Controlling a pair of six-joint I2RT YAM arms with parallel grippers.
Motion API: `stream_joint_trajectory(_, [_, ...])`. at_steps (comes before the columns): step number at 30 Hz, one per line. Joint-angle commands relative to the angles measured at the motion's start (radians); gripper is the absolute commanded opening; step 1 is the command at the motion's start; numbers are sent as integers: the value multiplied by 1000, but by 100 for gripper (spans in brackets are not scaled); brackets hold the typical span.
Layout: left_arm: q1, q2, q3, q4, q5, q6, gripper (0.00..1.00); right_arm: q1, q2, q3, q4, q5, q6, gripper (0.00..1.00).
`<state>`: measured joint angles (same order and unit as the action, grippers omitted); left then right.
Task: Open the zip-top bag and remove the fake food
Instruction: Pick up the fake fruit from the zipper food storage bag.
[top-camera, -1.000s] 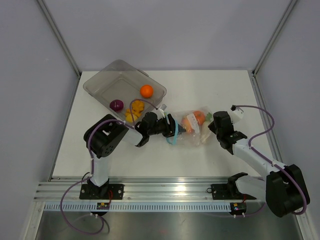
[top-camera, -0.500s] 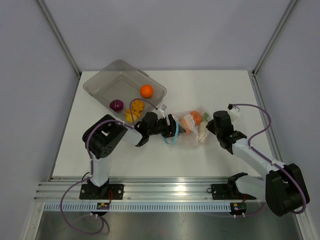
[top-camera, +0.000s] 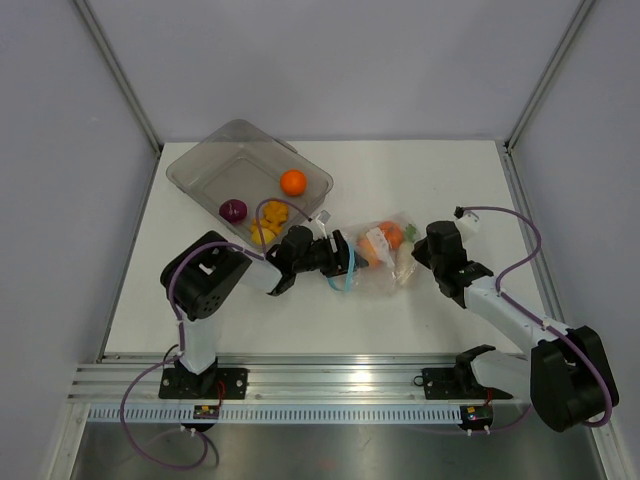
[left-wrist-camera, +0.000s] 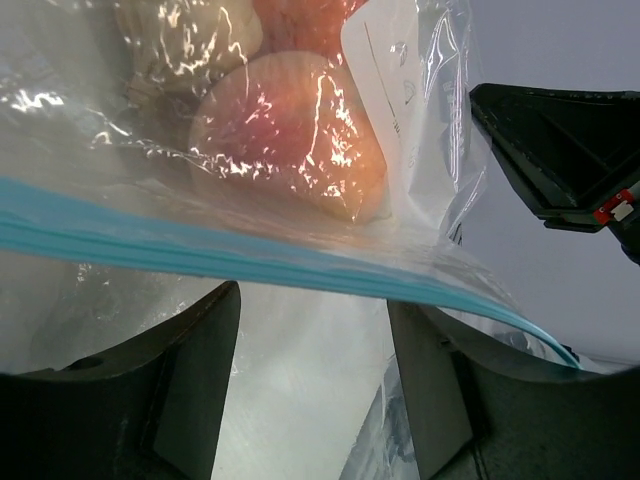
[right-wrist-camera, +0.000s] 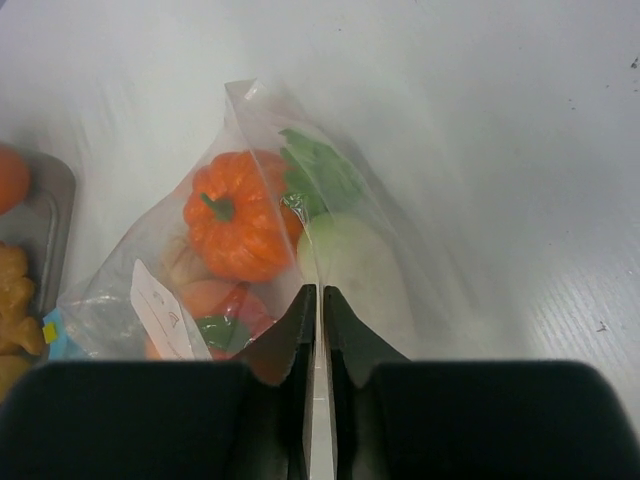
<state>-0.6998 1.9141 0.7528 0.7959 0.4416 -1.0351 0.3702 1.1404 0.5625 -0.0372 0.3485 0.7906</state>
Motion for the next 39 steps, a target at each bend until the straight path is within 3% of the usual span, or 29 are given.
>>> stream_joint_trajectory(1, [2,-41,-4,52,-15,3,63,-5,-7,51,-21,12,-51,15])
stream_joint_trajectory(10, [2,-50,-7,58,-17,1,63,9,-51,76,-36,1,-125,33])
stream_joint_trajectory(15, [0,-53,-17,60,-23,1,62,123,-28,129,-23,23,-189,45])
stream_joint_trajectory(23, [-7,-59,-29,59,-35,3,61,176,169,250,2,-57,-229,47])
stream_joint_trajectory(33, [-7,-50,-17,20,-55,29,61,180,369,430,-90,-74,-249,47])
stream_joint_trajectory(39, [-7,-86,-23,0,-79,64,65,182,495,485,-133,-176,-222,46])
